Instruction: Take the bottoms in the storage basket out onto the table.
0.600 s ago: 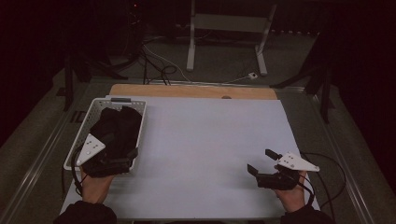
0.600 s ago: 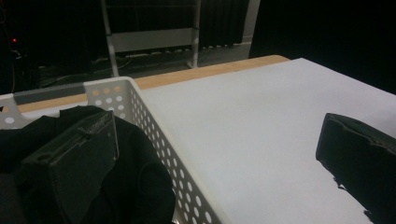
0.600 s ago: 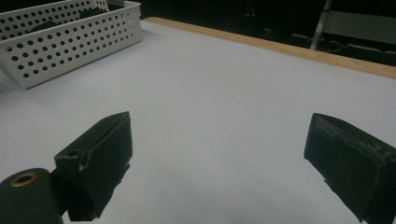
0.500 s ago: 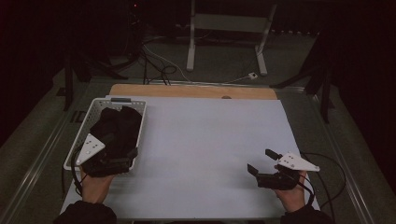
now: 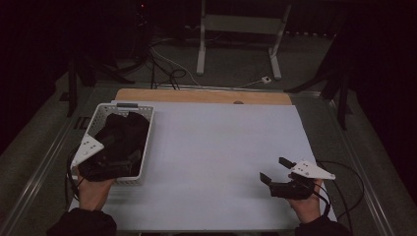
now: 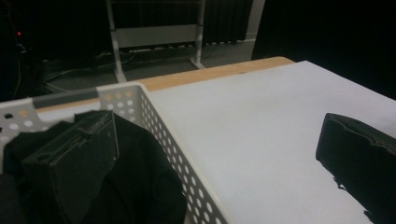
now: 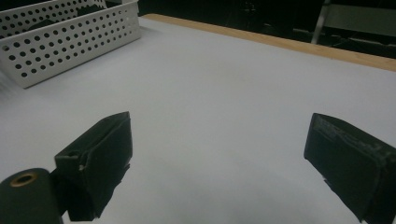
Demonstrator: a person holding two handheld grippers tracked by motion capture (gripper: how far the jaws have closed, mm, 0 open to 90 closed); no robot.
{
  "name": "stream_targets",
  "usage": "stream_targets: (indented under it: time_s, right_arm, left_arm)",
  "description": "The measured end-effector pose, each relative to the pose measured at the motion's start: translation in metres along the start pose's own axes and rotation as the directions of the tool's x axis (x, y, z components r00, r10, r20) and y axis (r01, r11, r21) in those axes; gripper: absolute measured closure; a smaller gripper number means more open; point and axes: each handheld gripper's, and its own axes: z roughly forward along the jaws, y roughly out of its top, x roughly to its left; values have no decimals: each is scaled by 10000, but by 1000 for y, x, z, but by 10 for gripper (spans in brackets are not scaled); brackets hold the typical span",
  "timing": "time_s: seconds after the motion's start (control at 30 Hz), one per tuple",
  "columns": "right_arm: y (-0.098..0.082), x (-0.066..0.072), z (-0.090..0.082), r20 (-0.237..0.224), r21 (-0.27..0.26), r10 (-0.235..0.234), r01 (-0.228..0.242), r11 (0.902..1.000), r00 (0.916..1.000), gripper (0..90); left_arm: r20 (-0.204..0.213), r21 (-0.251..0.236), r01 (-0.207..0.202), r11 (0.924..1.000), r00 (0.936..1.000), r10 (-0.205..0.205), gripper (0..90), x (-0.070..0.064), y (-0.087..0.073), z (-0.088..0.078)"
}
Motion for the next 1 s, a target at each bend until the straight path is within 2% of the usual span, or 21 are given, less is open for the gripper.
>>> stream_targets:
  time_s: [0.13,0.27,0.47,0.67,1.0]
  right_arm:
    - [-3,2,3,-152,145,-1,3,9999,9999,79]
    - [-6,3,6,-172,281,-33,38,9996,9998,79]
    - [-6,1,5,-27,88,106,-106,9999,9999,79]
    - [-6,0,5,-81,12,298,-298,9996,9995,79]
    - [-6,0,7,-148,57,252,-251,9997,9996,80]
  left_arm:
    - [-67,36,-163,9999,9998,164,0,5,11,1]
    - [-106,52,-51,10000,9999,52,0,11,16,3]
    - [-307,222,-158,9996,9994,165,0,18,25,8]
    - [-535,245,-93,9997,9985,106,0,27,38,12]
    - [-859,839,77,9964,9963,-5,0,39,40,39]
